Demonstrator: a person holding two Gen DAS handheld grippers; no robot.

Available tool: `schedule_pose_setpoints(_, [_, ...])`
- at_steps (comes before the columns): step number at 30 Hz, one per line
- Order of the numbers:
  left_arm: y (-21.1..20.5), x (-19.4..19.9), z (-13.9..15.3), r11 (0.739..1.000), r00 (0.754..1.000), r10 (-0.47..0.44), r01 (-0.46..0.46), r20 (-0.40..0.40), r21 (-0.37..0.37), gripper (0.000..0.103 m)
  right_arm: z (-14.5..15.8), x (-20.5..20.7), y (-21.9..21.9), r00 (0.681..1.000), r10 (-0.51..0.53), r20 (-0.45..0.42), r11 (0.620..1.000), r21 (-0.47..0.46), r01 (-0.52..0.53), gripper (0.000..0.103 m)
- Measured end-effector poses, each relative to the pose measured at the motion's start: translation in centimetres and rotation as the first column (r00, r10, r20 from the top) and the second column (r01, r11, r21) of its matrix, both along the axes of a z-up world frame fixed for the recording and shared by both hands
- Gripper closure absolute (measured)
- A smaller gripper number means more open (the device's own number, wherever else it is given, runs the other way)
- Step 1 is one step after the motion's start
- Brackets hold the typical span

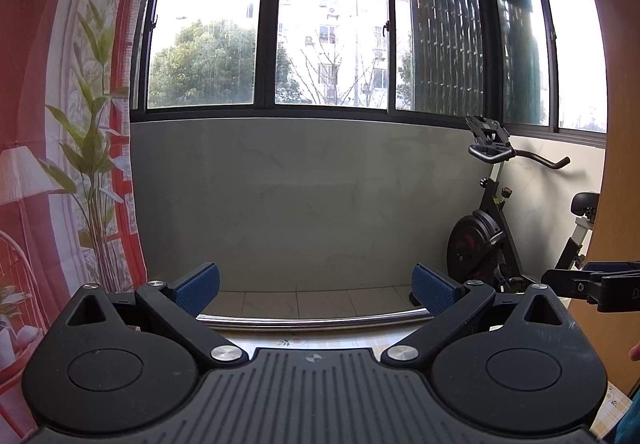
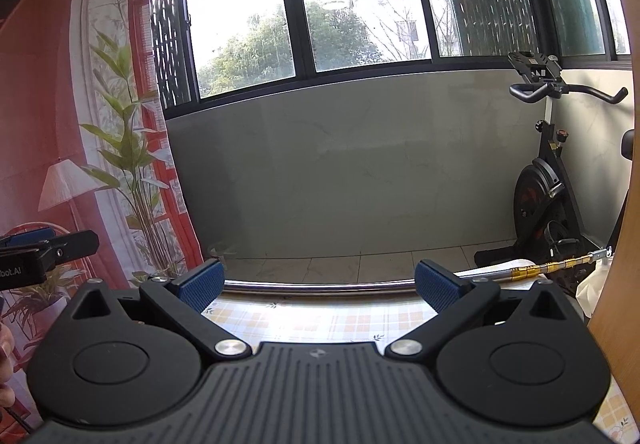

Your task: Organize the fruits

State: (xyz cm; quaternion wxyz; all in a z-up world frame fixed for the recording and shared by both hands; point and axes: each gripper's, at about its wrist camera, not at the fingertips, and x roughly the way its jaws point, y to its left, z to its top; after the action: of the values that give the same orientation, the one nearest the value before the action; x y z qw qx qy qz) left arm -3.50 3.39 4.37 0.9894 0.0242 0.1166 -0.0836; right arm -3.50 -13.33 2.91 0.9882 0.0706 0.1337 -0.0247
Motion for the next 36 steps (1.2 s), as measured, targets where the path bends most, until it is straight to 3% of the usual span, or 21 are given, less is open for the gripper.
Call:
schedule_pose_setpoints(5, [-0.3,-0.1,-0.2,0.999,1.000,0.003,-0.004,0.018,0.036,0.000,0.1,0.1,0.0,1.000,-0.003,-0.002,1.000,0.002,0.003,0.000])
schedule_pose_setpoints(36, [0.5,1.0,-1.1,1.000,0.999,-0.015,0.015,-0.051,-0.010,0.000,-0.5,0.1,-0.4,1.000,-0.007,-0.021,1.000,0.010,0.007,0.000])
